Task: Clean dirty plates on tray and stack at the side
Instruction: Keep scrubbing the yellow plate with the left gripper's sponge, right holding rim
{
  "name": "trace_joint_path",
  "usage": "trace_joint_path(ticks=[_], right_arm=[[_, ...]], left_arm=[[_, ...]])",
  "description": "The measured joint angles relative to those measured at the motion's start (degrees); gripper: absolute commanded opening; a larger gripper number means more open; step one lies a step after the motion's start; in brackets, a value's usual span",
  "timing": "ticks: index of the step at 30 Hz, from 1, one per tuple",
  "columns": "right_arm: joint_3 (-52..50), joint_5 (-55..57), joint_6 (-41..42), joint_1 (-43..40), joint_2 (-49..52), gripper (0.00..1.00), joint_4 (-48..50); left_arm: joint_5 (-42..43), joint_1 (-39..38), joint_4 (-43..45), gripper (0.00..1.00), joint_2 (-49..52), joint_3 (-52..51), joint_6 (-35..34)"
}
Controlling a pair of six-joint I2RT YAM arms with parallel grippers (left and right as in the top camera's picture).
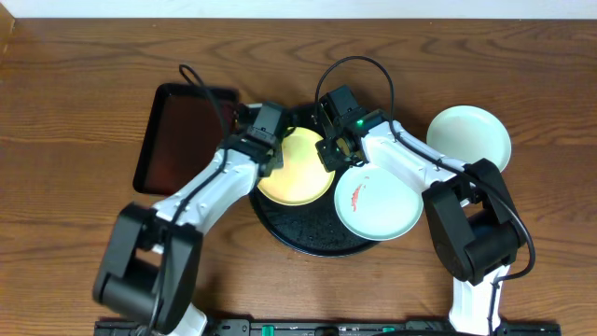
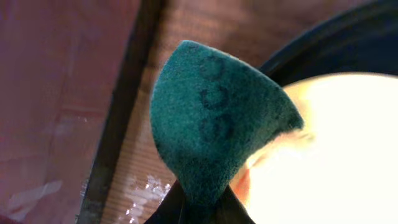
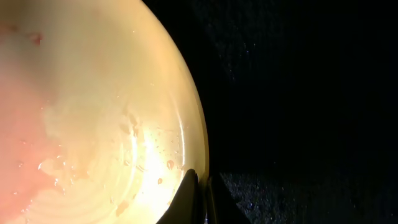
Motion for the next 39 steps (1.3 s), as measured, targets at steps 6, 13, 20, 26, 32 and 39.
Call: trace_joint_path(ticks=[6, 13, 20, 26, 32, 39], right_arm=[[0.0, 0.2, 0.0, 0.0, 0.0, 0.01, 0.0], [0.0, 0.3, 0.0, 0.0, 0.0, 0.01, -0.3], [0.0, 0.3, -0.1, 0.0, 0.0, 0.01, -0.8], [0.1, 0.3, -0.1, 0.0, 0.0, 0.01, -0.9], [0.1, -1.1, -0.1, 0.1, 0.0, 0.01, -1.0], [0.1, -0.7, -0.1, 0.1, 0.0, 0.01, -1.3]], left_arm=[[16.3, 0.7, 6.9, 0.08, -1.9, 0.2, -3.3], [24.3, 0.5, 8.7, 0.08, 5.9, 0.2, -10.2], [21.0, 0.5, 6.0, 0.07, 8.0, 2.1, -7.8], [4.6, 0.1, 0.1, 0.08, 7.5, 2.9, -5.8], [-5.5, 0.0, 0.1, 0.08, 4.0, 1.9, -2.6], [8.0, 2.4, 6.3, 0.08, -5.4, 1.7, -3.0]])
